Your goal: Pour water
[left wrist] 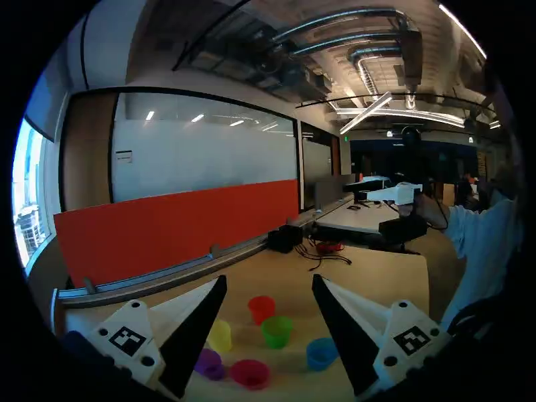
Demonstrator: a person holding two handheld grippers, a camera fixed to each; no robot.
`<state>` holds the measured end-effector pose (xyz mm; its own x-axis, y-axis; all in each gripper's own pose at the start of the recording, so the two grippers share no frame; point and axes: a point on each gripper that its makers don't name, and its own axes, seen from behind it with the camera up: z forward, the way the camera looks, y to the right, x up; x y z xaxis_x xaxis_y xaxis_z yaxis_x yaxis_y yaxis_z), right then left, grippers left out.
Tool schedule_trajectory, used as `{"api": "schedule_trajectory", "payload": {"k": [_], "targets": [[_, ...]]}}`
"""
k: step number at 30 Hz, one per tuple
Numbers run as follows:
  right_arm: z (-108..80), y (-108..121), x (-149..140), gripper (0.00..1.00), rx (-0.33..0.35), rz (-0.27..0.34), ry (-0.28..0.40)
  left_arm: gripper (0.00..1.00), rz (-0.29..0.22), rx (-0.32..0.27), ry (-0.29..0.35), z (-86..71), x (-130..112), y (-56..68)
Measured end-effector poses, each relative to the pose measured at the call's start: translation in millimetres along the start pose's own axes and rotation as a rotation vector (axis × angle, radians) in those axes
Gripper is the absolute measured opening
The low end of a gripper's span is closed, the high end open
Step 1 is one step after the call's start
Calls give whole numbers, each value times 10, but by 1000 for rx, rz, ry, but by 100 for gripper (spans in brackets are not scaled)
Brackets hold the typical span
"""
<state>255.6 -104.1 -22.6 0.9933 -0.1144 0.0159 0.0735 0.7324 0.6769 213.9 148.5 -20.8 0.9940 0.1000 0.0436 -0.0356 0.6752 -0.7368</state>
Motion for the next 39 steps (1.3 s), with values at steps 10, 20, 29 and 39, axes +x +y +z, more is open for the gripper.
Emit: {"api": "schedule_trajectory", "payload": {"k": [10, 20, 29, 39], "targets": [[-36, -22, -104, 100, 52, -15, -67, 94, 6, -42, -18, 48, -30, 68], [-85, -41, -283, 100, 94, -44, -141, 94, 21, -93, -81, 70, -275, 192], [-106, -57, -500, 100, 131, -68, -220, 94, 62, -133, -149, 98, -535, 347], [-148, -3, -757, 100, 146, -93, -309, 94, 73, -181, -206, 127, -780, 496]]}}
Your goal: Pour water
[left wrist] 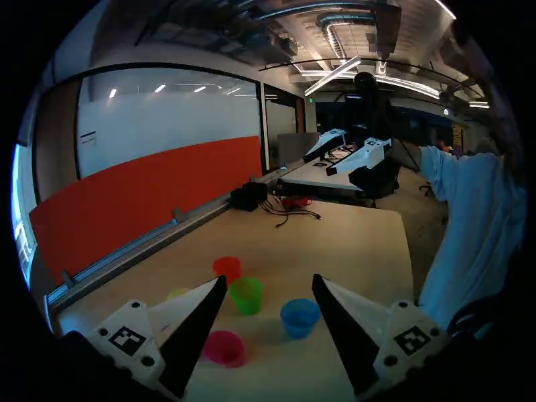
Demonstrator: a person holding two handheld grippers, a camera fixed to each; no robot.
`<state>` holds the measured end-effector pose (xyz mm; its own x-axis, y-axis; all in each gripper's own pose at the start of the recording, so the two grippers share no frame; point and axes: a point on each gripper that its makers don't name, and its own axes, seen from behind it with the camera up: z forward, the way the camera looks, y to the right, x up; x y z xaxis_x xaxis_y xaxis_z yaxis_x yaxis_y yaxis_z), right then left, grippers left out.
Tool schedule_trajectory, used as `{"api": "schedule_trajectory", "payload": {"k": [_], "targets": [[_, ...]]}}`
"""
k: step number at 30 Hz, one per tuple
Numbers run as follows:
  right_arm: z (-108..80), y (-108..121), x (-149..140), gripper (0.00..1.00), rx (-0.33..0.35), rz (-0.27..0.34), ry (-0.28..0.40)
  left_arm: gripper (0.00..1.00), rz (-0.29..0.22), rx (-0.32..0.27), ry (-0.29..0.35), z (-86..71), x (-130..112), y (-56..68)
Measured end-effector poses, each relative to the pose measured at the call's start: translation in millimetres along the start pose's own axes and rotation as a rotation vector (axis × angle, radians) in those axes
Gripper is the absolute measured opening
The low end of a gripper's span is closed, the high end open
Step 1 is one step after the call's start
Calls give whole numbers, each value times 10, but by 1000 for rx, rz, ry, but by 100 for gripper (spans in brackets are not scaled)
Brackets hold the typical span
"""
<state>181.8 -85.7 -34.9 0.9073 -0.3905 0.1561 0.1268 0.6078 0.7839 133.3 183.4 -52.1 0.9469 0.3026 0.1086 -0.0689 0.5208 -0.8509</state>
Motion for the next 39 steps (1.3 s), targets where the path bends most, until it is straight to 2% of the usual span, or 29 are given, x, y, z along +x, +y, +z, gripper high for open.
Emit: {"api": "schedule_trajectory", "payload": {"k": [8, 14, 23, 32, 39], "targets": [[41, -7, -173, 100, 17, -3, -55, 95, 9, -38, -58, 113, -243, 126], [85, 6, -237, 100, 21, -9, -71, 95, 15, -67, -94, 214, -434, 223], [176, 29, -340, 100, 27, -15, -97, 94, 58, -55, -168, 391, -789, 237], [283, 21, -471, 100, 35, -22, -125, 94, 43, -83, -215, 591, -1111, 336], [353, 9, -511, 100, 40, -29, -134, 94, 37, -99, -227, 742, -1239, 421]]}}
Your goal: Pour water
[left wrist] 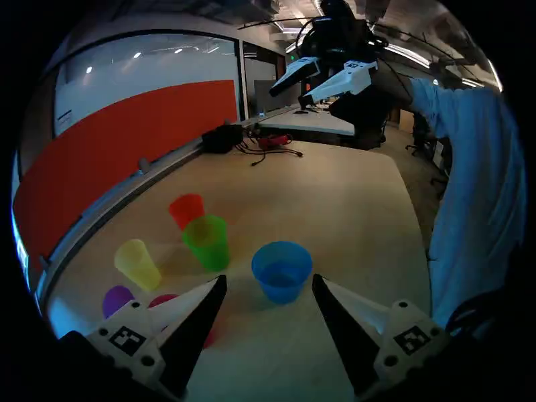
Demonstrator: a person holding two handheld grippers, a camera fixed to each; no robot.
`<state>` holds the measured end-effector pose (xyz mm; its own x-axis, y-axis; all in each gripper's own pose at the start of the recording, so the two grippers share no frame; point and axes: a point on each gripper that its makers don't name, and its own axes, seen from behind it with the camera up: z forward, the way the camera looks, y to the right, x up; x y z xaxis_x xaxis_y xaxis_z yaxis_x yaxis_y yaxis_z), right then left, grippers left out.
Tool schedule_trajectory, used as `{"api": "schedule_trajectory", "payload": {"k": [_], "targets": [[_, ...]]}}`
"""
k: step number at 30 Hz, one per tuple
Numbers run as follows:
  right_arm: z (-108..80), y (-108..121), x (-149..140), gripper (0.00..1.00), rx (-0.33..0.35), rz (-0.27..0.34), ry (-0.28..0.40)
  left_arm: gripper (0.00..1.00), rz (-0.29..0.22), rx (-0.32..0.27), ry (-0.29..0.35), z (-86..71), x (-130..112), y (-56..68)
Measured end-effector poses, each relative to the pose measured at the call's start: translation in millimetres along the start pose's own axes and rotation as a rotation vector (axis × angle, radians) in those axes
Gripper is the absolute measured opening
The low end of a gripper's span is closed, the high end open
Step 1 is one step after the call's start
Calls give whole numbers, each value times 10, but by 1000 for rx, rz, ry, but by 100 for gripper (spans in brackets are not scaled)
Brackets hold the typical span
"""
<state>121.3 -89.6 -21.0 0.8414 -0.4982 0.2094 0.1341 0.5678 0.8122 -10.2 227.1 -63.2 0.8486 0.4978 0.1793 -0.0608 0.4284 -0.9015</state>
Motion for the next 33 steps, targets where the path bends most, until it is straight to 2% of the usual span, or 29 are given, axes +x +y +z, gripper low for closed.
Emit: {"api": "schedule_trajectory", "payload": {"k": [8, 17, 26, 33], "targets": [[51, 22, -20, 100, -3, 3, -4, 94, -22, -25, -25, 189, -125, 69], [61, 83, -58, 100, -7, 9, -5, 94, -22, -34, -55, 398, -245, 105], [82, 133, -86, 100, -14, 9, -11, 95, -32, -40, -70, 610, -337, 124], [108, 158, -103, 100, -16, 10, -15, 95, -53, -54, -57, 738, -333, 152]]}}
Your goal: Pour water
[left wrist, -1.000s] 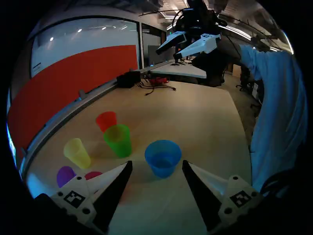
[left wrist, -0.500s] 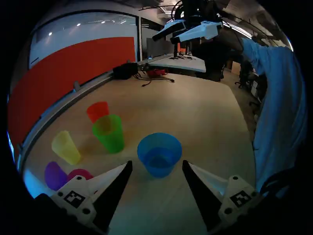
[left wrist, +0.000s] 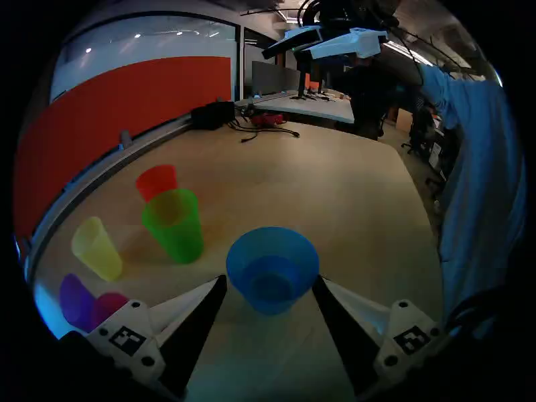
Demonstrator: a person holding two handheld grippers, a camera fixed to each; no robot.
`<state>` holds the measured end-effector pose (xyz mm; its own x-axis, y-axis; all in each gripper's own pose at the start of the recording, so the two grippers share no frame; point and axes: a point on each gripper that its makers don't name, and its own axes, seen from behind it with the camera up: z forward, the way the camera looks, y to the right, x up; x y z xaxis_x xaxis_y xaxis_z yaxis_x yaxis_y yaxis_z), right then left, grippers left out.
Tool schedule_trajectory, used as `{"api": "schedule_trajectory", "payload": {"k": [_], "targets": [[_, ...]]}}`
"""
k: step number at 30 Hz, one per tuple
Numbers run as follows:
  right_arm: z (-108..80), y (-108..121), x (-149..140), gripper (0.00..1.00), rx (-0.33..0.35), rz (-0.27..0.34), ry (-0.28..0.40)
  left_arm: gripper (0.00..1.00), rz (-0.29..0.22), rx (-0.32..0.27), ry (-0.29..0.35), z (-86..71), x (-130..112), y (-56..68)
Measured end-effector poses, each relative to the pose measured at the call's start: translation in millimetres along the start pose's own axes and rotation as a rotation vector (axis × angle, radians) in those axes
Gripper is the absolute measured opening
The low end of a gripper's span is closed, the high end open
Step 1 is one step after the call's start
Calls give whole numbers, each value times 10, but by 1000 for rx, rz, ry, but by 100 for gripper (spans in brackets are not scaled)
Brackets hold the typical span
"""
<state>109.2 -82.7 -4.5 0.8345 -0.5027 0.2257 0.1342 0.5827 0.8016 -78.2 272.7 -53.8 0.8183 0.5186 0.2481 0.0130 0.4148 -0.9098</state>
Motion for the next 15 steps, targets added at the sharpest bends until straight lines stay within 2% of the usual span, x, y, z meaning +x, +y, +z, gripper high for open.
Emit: {"api": "schedule_trajectory", "payload": {"k": [15], "targets": [[45, 21, 24, 100, -5, -4, -3, 95, 10, -4, 11, 136, 36, 7]]}}
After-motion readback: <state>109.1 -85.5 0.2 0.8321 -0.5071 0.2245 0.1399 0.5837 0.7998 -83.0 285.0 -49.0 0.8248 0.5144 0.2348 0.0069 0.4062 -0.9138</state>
